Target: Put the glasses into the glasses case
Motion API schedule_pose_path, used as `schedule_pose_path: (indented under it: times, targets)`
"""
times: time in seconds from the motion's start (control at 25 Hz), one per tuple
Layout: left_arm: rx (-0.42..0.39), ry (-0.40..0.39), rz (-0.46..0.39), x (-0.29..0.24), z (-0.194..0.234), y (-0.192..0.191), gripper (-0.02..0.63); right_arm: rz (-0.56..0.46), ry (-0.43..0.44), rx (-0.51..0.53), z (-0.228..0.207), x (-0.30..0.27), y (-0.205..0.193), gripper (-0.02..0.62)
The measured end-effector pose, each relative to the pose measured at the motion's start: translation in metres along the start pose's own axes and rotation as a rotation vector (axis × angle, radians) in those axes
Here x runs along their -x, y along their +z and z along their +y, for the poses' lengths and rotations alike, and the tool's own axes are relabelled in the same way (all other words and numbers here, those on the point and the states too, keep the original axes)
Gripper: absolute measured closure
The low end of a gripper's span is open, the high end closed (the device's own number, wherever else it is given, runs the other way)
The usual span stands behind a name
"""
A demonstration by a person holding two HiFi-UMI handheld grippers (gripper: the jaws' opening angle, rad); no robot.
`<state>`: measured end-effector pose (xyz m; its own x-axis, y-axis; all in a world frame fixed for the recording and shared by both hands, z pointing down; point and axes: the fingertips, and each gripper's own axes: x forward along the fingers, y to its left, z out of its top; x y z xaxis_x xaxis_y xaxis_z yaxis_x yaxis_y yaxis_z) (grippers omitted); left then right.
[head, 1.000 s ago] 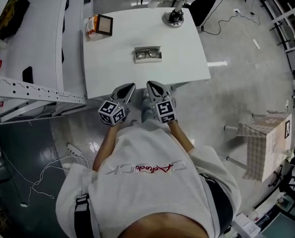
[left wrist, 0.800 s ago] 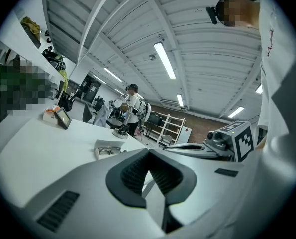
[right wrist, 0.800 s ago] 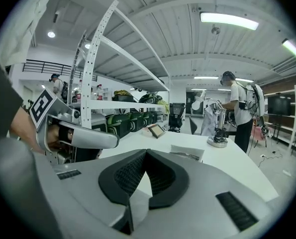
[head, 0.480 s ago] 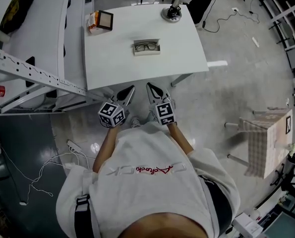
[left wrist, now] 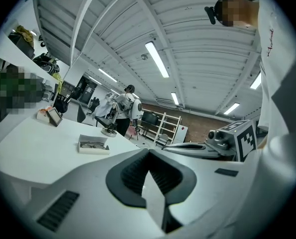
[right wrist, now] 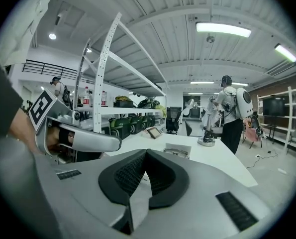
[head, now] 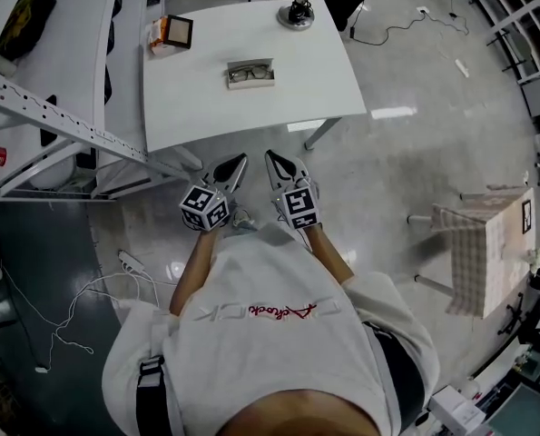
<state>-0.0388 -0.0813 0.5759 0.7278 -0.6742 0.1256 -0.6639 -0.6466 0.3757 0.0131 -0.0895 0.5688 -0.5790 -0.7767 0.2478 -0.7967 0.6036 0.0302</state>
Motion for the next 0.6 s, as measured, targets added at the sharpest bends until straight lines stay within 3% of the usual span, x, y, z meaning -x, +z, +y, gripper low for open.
schedule_pose_path:
  times: [0.6]
  targets:
    - [-0.002, 0.041, 0.002, 0.037, -0.1, -0.05, 0.581, -0.003, 0.028, 0.0, 0.025, 0.104, -0.031, 0.577]
